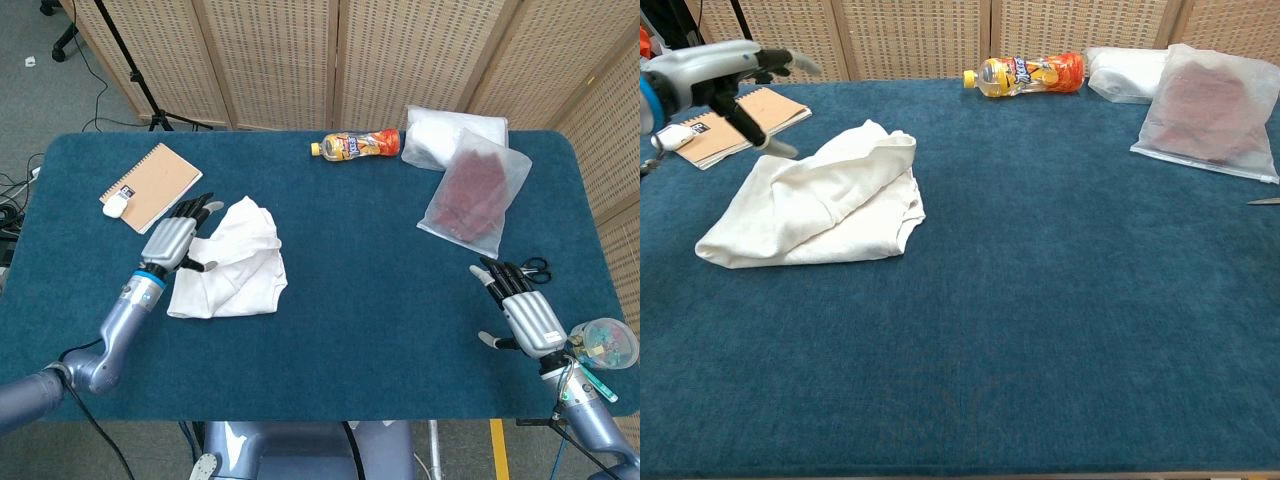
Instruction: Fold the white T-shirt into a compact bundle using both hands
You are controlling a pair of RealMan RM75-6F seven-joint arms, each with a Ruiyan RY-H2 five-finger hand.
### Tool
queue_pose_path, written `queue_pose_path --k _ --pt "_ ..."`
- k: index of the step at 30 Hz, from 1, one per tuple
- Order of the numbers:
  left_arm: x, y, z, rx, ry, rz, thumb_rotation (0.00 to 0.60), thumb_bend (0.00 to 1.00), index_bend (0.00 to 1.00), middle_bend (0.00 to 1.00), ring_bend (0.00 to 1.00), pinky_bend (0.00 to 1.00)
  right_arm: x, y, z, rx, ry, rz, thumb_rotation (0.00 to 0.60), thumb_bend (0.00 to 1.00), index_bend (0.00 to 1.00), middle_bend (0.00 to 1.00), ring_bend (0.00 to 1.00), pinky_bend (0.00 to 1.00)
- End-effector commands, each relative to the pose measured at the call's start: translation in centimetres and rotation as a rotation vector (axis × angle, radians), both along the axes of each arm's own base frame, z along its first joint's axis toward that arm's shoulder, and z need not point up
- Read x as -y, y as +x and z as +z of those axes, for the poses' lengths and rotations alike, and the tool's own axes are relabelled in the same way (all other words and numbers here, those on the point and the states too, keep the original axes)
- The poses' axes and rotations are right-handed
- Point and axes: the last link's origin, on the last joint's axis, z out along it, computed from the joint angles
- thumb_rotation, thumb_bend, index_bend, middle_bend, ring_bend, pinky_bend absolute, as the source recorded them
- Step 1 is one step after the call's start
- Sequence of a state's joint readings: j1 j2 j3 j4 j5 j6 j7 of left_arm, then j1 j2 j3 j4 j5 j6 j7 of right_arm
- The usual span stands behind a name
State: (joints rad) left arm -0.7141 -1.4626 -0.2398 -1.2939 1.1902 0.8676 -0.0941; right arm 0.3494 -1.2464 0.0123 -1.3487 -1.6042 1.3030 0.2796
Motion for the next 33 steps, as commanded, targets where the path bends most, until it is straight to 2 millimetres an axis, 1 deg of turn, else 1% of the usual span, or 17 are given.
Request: queue_pose_path --k 1,5,6,9,10,14,18,23,28,33 --pt "1.0 -3.3 0.8 -0.057 0.021 -0.013 0.6 0.2 0.12 0.0 0.0 0.0 0.0 0.0 -0.1 -0.002 0.0 0.0 0.6 0.03 0.0 0.0 0.0 0.0" --pt "1.5 -4.7 0.5 -0.034 0.025 -0.046 0.6 0.22 0.19 0.0 0.0 0.0 0.0 0.0 -0.1 -0.002 0.0 -0.004 0.6 0.03 0.0 0.0 0.0 0.0" --pt "1.5 -5.8 0.6 -0.045 0.035 -0.044 0.6 0.23 0.21 0.0 0.0 0.0 0.0 -0.1 0.0 -0.002 -0.001 -0.005 0.6 0.03 0.0 0.0 0.0 0.0" --pt "1.5 -6.2 0.3 -0.049 0.042 -0.06 0.6 0.25 0.25 0.0 0.0 0.0 0.0 -0.1 0.0 -0.002 -0.002 -0.005 0.6 0.03 0.0 0.0 0.0 0.0" --pt "1.4 -6.6 0.1 -0.054 0.036 -0.051 0.6 0.25 0.25 0.0 0.0 0.0 0.1 -0.1 0.0 -0.001 -0.002 -0.005 0.6 0.03 0.0 0.0 0.0 0.0" --pt "1.6 -7.1 -0.8 -0.058 0.027 -0.053 0.6 0.25 0.29 0.0 0.0 0.0 0.1 -0.1 0.0 -0.001 -0.003 -0.005 0.6 0.03 0.0 0.0 0.0 0.0" --pt "1.8 -7.2 -1.7 -0.039 0.019 -0.059 0.6 0.25 0.3 0.0 0.0 0.0 0.0 -0.1 0.1 0.002 -0.006 -0.005 0.6 0.03 0.0 0.0 0.0 0.0" --pt "1.7 -6.7 -2.5 -0.015 0.029 -0.07 0.6 0.26 0.31 0.0 0.0 0.0 0.0 -0.1 0.2 0.004 -0.004 -0.006 0.6 0.04 0.0 0.0 0.0 0.0" --pt "1.7 -6.2 -3.6 -0.004 0.013 -0.065 0.6 0.33 0.34 0.0 0.0 0.0 0.1 -0.1 0.2 0.005 -0.003 -0.006 0.6 0.04 0.0 0.0 0.0 0.0" --pt "1.6 -5.9 -4.6 0.008 0.01 -0.055 0.6 0.42 0.42 0.0 0.0 0.0 0.1 -0.1 0.2 0.007 -0.004 -0.006 0.6 0.04 0.0 0.0 0.0 0.0"
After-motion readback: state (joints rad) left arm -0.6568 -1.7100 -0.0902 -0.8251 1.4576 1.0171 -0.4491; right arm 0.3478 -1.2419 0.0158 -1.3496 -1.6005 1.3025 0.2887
